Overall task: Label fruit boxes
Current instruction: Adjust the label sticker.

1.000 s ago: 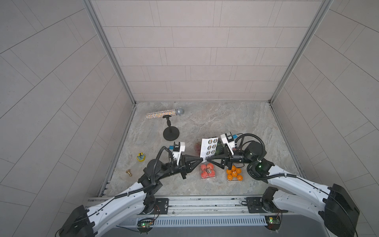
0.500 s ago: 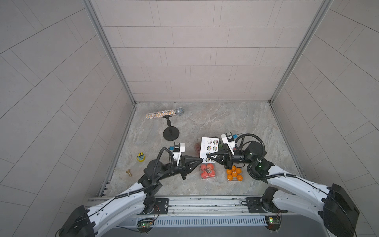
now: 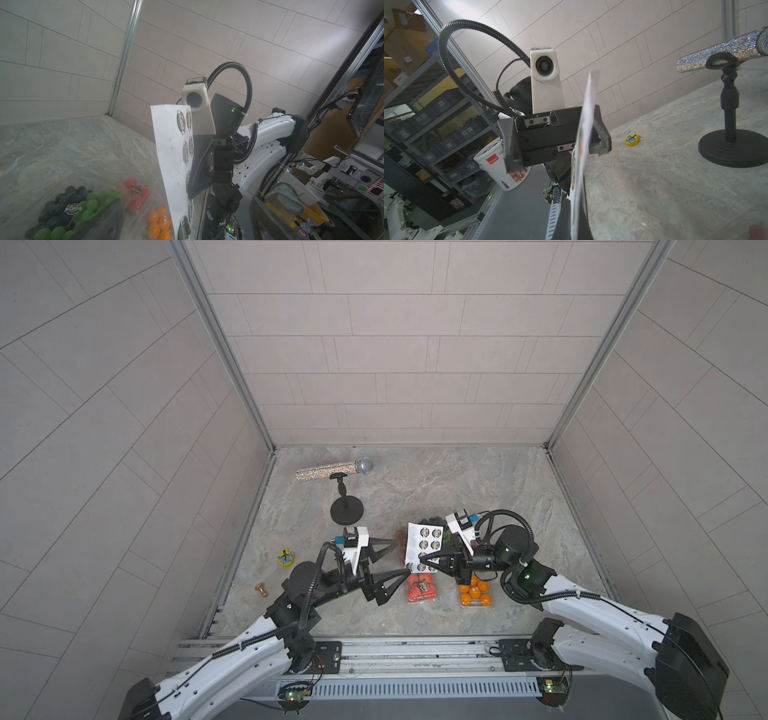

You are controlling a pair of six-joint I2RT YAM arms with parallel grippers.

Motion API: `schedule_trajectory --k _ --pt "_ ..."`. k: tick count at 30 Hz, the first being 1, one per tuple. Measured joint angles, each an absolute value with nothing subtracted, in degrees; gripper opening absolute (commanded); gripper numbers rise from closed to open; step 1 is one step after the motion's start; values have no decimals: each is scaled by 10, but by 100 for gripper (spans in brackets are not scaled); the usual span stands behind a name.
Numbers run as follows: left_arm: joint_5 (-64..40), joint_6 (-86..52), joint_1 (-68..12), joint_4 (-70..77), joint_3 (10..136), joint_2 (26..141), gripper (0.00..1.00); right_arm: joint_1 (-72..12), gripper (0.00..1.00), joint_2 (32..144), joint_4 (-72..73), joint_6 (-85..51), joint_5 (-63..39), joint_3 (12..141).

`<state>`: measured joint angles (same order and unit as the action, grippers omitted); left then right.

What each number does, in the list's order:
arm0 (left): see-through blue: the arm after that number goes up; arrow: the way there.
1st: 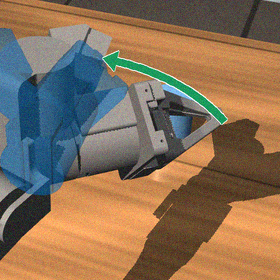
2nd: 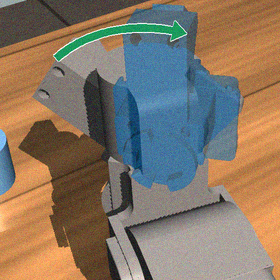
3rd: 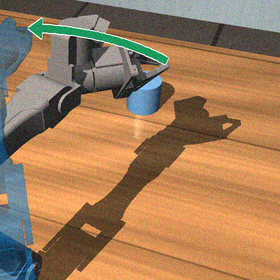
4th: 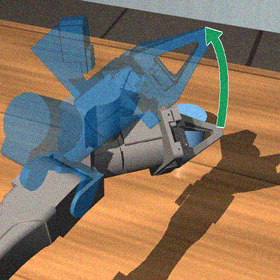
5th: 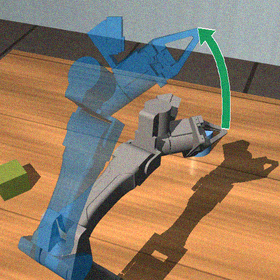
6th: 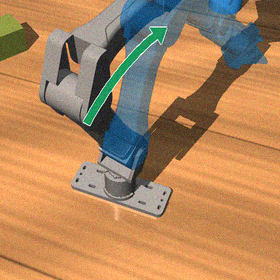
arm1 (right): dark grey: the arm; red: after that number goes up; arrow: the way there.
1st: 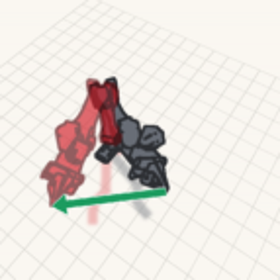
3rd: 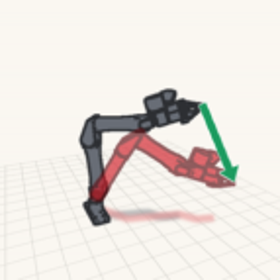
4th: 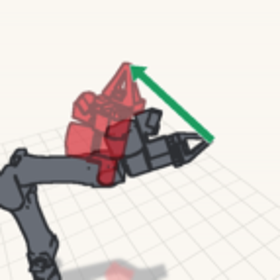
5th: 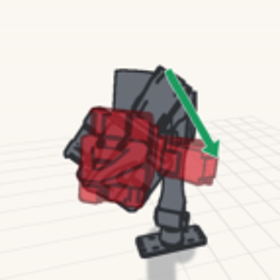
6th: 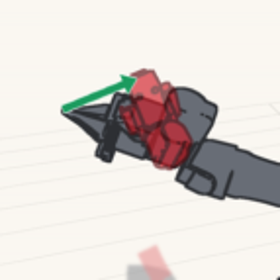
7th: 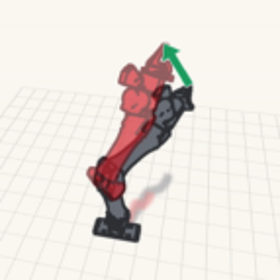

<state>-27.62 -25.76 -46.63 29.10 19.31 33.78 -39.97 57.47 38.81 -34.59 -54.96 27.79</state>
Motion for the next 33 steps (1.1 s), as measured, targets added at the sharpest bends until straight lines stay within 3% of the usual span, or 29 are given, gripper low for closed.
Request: schedule_trajectory --k 6,9,12,16,24,26,28,31,33 --pt "-267 -237 -466 274 231 397 97 -400 0 577 383 -345 -564 284" --pt "-272 -236 -466 279 231 423 81 -400 0 582 383 -345 -566 284" --pt "-279 -234 -466 294 231 432 57 -400 0 586 383 -345 -568 284" --pt "-292 -233 -466 310 231 432 47 -400 0 587 394 -348 -574 284" --pt "-325 -247 -466 330 231 444 3 -399 0 595 401 -350 -577 284" --pt "-326 -247 -466 330 231 442 0 -399 0 598 401 -350 -576 284" --pt "-326 -250 -466 327 231 439 0 -399 7 599 401 -350 -576 284" --pt "-325 -250 -466 323 231 433 0 -399 38 599 399 -348 -572 284" --pt "-317 -250 -466 320 231 426 0 -398 48 597 391 -344 -560 284"
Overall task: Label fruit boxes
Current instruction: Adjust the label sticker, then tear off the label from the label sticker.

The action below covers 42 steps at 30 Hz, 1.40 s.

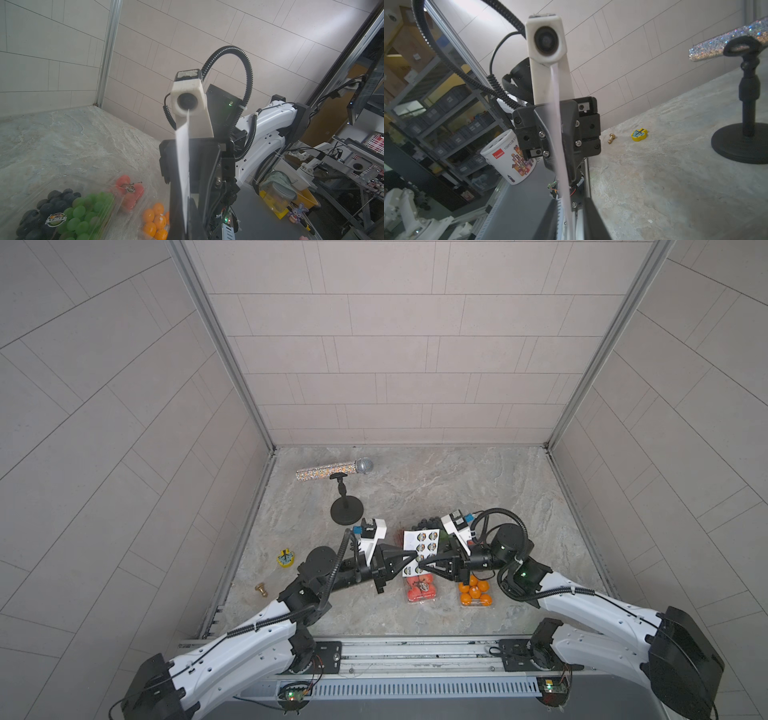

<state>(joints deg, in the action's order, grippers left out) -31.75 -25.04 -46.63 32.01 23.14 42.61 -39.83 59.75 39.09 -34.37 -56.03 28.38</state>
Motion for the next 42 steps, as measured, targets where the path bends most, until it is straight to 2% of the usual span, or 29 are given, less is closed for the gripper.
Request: schedule_trajectory --k 4,7,11,14,17,22,42 --pt "-262 -250 -466 301 227 397 0 -397 52 554 308 -316 -467 284" --pt "-193 -249 -466 269 225 370 0 -413 53 477 216 -292 -311 283" --pt "-114 -246 -466 238 225 368 0 -507 53 400 137 -257 -92 283" --pt "-86 -246 -466 226 225 380 0 -582 51 408 112 -226 12 294" --pt "-65 -246 -466 217 225 389 0 -635 50 467 100 -197 79 325" --pt "-43 -247 -466 212 225 387 0 -683 46 570 93 -165 128 380" --pt "-46 -252 -466 207 225 385 0 -705 29 700 126 -136 133 456"
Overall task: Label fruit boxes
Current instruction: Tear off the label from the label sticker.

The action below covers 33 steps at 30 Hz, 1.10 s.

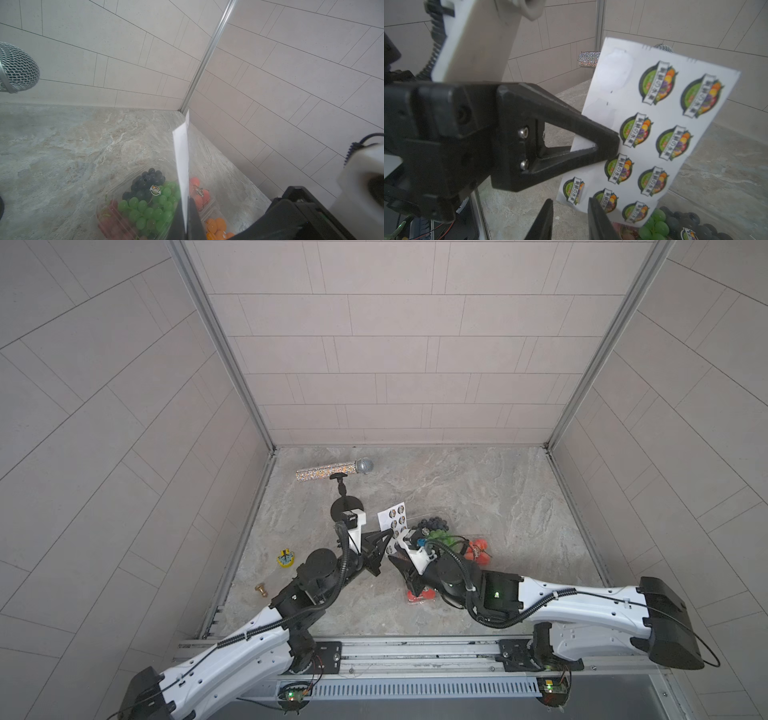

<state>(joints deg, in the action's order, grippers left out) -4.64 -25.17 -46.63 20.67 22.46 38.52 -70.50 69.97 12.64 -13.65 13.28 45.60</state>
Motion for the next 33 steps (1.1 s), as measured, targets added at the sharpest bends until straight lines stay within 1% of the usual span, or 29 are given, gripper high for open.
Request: schedule_trajectory --k 4,10,15,21,23,24,25,33 --pt "-49 -253 -466 207 225 387 0 -705 26 710 126 -133 141 464" --pt "-53 -253 -466 207 225 387 0 -705 25 710 126 -128 160 464" --pt "-57 -253 -466 207 225 389 0 -705 20 712 126 -128 161 464" --pt "-63 -255 -466 207 225 394 0 -705 12 717 129 -130 166 463" --pt "-66 -255 -466 207 225 397 0 -705 6 717 131 -131 165 463" --pt "-67 -255 -466 207 225 397 0 -705 2 717 133 -132 165 463" --pt "-68 -255 -466 207 225 397 0 -705 0 717 135 -135 163 463" --pt "-66 -257 -466 207 225 391 0 -705 0 717 162 -144 128 444"
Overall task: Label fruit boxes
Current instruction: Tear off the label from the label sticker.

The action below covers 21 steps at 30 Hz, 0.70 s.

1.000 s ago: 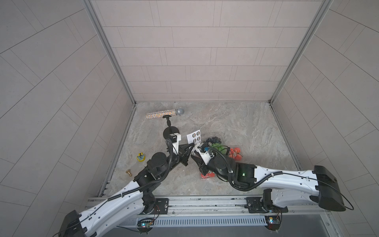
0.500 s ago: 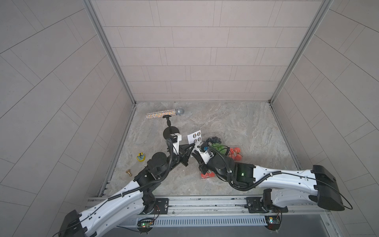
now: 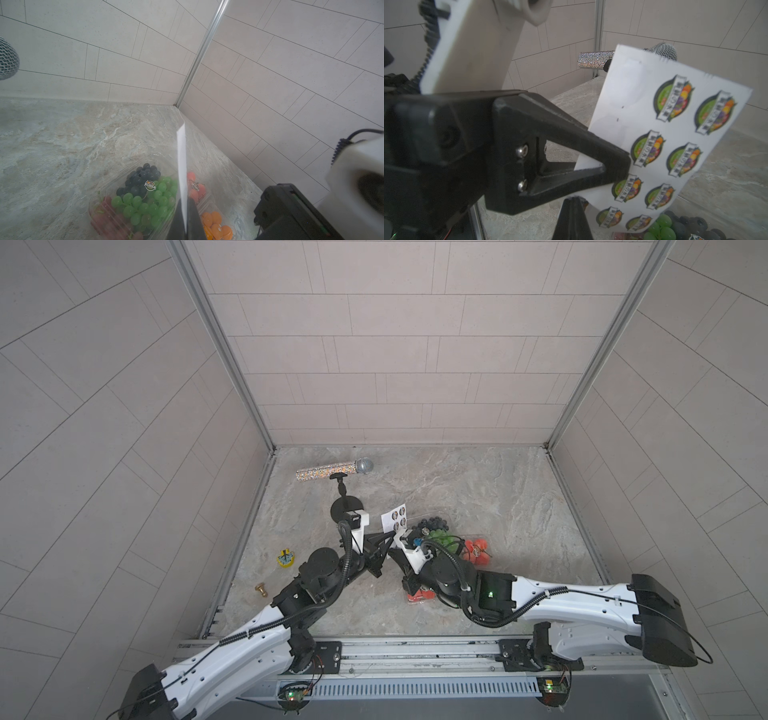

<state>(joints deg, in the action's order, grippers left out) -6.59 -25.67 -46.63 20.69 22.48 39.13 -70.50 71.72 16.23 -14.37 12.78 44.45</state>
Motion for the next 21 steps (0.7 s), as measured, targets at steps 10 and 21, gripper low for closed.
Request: schedule_trajectory --k 10,21 --pt "-60 -257 -466 206 225 385 0 -705 19 684 168 -146 136 410" --pt "-61 -257 -466 206 225 385 0 -705 25 700 172 -136 154 418"
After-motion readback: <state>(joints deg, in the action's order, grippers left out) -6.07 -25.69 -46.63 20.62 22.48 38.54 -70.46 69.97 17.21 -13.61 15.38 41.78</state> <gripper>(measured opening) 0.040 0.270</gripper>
